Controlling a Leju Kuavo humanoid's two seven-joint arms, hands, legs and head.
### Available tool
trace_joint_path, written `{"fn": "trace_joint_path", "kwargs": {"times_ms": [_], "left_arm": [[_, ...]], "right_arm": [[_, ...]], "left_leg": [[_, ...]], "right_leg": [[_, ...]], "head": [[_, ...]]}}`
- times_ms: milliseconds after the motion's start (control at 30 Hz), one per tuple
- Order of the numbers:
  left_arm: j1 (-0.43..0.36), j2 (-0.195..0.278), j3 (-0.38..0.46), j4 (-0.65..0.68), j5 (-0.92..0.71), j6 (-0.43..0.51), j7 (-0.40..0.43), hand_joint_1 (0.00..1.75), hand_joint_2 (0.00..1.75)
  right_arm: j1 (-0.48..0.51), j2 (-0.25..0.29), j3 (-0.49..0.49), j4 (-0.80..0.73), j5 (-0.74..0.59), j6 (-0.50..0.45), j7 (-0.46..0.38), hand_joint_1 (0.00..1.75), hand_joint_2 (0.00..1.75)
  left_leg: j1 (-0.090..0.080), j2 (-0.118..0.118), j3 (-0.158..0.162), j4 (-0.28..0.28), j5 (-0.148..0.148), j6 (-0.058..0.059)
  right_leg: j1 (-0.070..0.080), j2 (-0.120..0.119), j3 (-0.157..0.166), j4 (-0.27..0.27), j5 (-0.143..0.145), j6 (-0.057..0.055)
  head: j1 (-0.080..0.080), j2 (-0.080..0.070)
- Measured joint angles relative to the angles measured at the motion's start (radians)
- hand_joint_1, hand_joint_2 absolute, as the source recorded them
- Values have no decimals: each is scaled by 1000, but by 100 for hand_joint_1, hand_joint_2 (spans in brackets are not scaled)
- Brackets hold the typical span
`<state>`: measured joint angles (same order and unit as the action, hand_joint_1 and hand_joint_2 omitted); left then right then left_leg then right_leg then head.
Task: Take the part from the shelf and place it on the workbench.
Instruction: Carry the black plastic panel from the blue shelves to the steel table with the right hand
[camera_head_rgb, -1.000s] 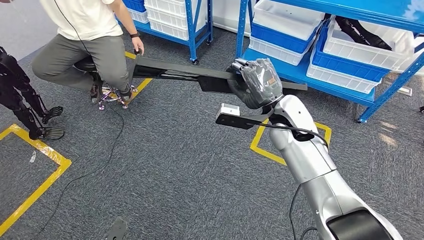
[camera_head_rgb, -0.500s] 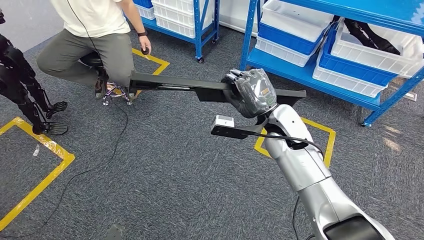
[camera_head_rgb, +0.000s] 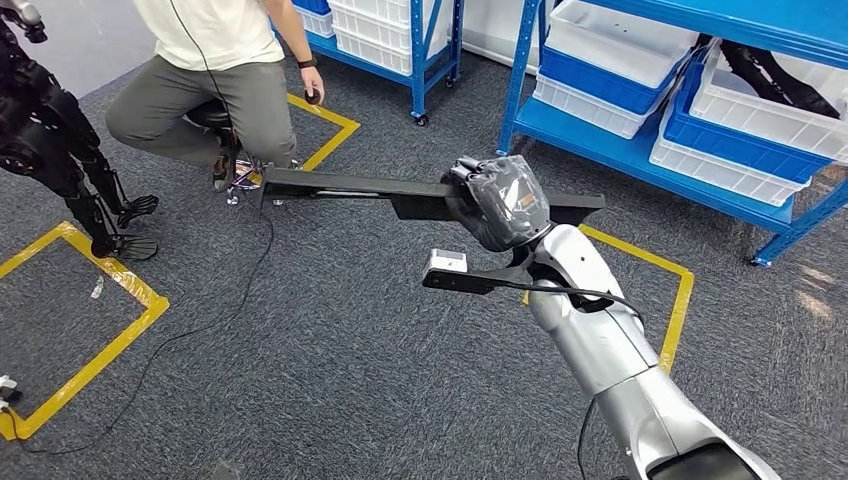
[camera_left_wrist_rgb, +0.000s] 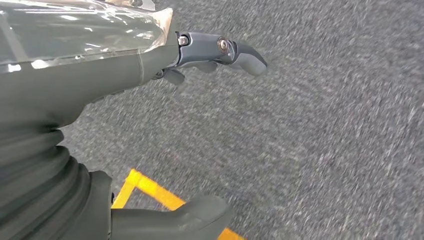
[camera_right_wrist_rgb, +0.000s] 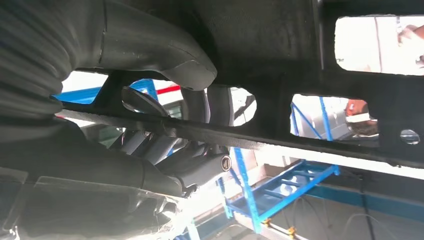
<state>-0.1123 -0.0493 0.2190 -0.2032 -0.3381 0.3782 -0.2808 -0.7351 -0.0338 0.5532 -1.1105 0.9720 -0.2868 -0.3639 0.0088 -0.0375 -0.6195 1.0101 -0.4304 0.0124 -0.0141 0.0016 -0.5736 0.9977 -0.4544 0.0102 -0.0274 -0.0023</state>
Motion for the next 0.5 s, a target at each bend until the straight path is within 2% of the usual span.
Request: {"fn": "trace_joint_path", "kwargs": {"times_ms": [67, 133, 167, 200, 233, 300, 333, 367, 400, 500], "left_arm": [[3, -1, 2, 0, 0, 1, -1, 0, 175], [4, -2, 5, 0, 0, 1, -1, 0, 175], [6, -2, 6, 0, -1, 1, -1, 0, 175], [8, -2, 6, 1, -2, 1, 0, 0, 175], [10, -2, 6, 1, -4, 1, 1, 0, 175], [10, -1, 6, 1, -7, 1, 3, 0, 175], [9, -1, 6, 1, -8, 0, 3, 0, 175], [8, -1, 6, 1, -8, -1, 1, 0, 175], [8, 0, 6, 1, -9, -2, -1, 0, 175], [9, -1, 5, 1, -14, -5, -8, 0, 175]], "right_arm": [[1, 2, 1, 0, 0, -1, 0, 175, 175], [5, 3, 1, 0, 0, -2, 0, 175, 175], [9, 3, 2, 0, 0, -2, 0, 175, 175], [13, 3, 2, 0, 0, -2, 0, 175, 175], [16, 2, 2, -1, 1, -2, 0, 175, 175], [19, 2, 1, -7, 1, -1, 1, 175, 175], [19, 2, 0, -11, 1, -1, 1, 175, 175], [19, 1, 0, -15, 1, 0, 2, 175, 175], [19, 0, -1, -16, 0, 1, 3, 175, 175], [20, -4, -2, -18, 0, 2, 4, 175, 175]], "left_leg": [[3, 14, -35, 75, -46, -11], [6, 26, -102, 210, -106, -22], [8, 28, -129, 260, -120, -25], [10, 29, -142, 278, -116, -27], [12, 32, -134, 256, -94, -28], [14, 42, -72, 124, -25, -26], [13, 47, -40, 60, -2, -23], [12, 51, -19, 17, 11, -20], [8, 52, -10, -1, 12, -15], [2, 42, -7, -9, 15, 6]], "right_leg": [[-6, -2, 3, -4, 3, -11], [-5, -5, 4, -3, 2, -16], [-4, -6, 4, -3, 1, -16], [-4, -7, 4, -3, 0, -17], [-4, -7, 5, -3, -1, -17], [-4, -8, 7, -3, -3, -15], [-1, -8, 8, -2, -6, -11], [3, -8, 7, -1, -8, -8], [5, -9, 7, -2, -9, -3], [7, -16, 2, 3, -17, 11]], "head": [[-4, 0], [-8, 0], [-7, 0], [-8, 0], [-7, 0], [-8, 0], [-7, 0], [-6, 0], [-5, 0], [-3, 0]]}}
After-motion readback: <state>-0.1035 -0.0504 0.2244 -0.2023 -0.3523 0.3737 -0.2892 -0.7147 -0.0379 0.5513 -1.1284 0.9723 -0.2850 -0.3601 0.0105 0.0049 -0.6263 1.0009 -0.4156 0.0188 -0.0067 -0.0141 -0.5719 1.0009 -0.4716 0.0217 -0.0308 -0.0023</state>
